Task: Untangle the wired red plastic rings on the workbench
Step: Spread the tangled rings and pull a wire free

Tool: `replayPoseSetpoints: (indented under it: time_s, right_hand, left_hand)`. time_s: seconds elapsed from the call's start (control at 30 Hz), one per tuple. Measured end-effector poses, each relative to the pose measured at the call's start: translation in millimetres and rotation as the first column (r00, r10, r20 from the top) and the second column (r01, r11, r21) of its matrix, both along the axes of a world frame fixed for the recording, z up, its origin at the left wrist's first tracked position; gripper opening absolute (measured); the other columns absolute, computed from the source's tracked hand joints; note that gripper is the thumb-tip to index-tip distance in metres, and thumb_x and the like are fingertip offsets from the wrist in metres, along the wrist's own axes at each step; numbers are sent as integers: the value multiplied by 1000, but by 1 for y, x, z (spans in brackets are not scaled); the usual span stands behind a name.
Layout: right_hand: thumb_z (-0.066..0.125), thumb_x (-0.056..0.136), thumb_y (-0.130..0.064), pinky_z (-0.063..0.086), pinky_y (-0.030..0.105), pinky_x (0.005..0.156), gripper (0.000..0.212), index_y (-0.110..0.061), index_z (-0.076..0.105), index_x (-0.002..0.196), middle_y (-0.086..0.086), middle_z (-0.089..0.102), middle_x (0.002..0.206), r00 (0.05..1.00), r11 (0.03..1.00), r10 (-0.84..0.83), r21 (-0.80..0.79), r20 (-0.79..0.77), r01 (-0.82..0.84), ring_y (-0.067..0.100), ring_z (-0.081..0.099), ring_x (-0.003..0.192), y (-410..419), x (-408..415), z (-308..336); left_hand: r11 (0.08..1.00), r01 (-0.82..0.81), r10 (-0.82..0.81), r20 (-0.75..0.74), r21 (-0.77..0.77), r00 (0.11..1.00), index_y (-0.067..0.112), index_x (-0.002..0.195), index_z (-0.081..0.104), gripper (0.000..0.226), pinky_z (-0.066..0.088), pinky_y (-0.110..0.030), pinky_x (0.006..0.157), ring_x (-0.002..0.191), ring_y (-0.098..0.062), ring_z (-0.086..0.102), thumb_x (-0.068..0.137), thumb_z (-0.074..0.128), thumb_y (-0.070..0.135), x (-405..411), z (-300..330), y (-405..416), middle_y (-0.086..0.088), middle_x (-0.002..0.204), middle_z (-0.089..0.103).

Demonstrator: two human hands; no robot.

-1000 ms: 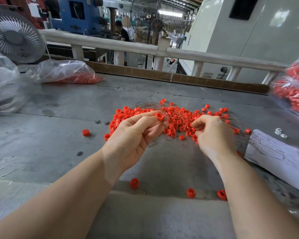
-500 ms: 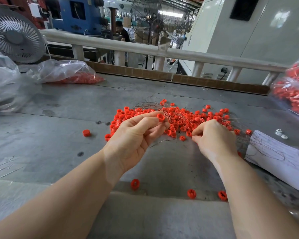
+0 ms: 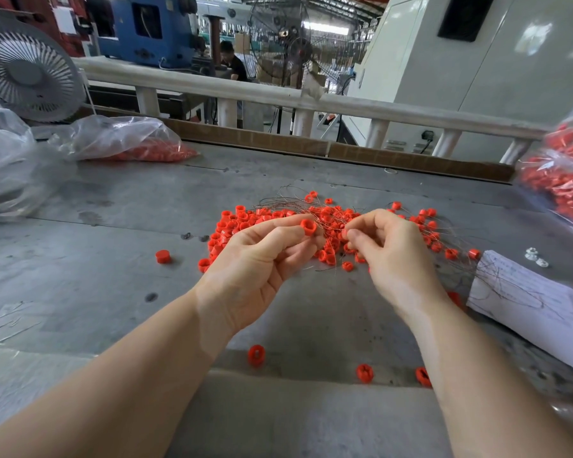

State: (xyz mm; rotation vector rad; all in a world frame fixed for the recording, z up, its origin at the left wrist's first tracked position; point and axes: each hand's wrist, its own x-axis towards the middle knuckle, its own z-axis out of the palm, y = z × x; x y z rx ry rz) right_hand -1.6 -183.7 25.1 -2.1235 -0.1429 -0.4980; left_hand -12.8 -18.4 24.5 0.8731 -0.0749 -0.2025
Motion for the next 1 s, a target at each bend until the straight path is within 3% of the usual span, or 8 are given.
replayPoseSetpoints:
  time_s: [0.1, 0.2, 0.37, 0.53, 0.77, 1.0]
  right_hand:
    - [65, 86, -6, 52, 18, 69, 21, -25, 67, 75, -8, 70, 70, 992, 962, 127, 239, 25, -130, 5, 63, 70, 5, -3, 2]
    - [68, 82, -3, 51, 18, 71, 21, -24, 70, 76, -8, 72, 74, 976, 911, 212, 350, 53, -217, 4, 65, 72, 9, -6, 5]
    - [65, 81, 3, 52, 17, 72, 25, -22, 71, 81, -4, 74, 79, 956, 873, 289, 396, 53, -286, 8, 68, 78, 15, -11, 9]
    - [63, 81, 2, 46, 11, 55, 19, -16, 69, 80, -4, 72, 68, 945, 809, 327, 508, 33, -297, 2, 64, 63, 18, -16, 13]
    - [64, 68, -11, 43, 12, 48, 10, -13, 67, 78, -4, 69, 63, 924, 700, 383, 651, 4, -293, 1, 59, 53, 19, -18, 15]
    - [67, 62, -13, 44, 13, 48, 9, -19, 72, 65, -3, 70, 64, 923, 698, 383, 642, 43, -319, 3, 60, 55, 19, -18, 15]
  left_hand:
    - [1000, -3, 3, 2, 21, 1000, 1, 77, 75, 15, 53, -14, 58, 70, -16, 71, 73, 61, -1, -2, 1, -1, -14, 75, 70]
    - [999, -7, 6, 9, 39, 1000, 3, 75, 75, 18, 53, -14, 58, 71, -16, 71, 79, 58, -4, -3, 0, -2, -14, 75, 70]
    - [1000, -3, 3, 24, 30, 1000, 2, 77, 74, 15, 53, -14, 58, 72, -16, 71, 77, 60, -2, -2, 0, -2, -13, 76, 71]
    - [1000, -8, 7, 47, 21, 999, 3, 79, 73, 12, 52, -14, 58, 72, -17, 71, 74, 62, 1, -1, -1, -3, -12, 75, 71]
    - [999, -14, 11, 114, 29, 993, 3, 80, 71, 18, 53, -14, 60, 71, -14, 70, 64, 66, 10, -4, 0, -4, -12, 77, 72]
    - [1000, -3, -1, 143, 25, 990, 7, 74, 74, 12, 53, -13, 61, 69, -11, 70, 65, 66, 10, -5, 2, -3, -7, 74, 72]
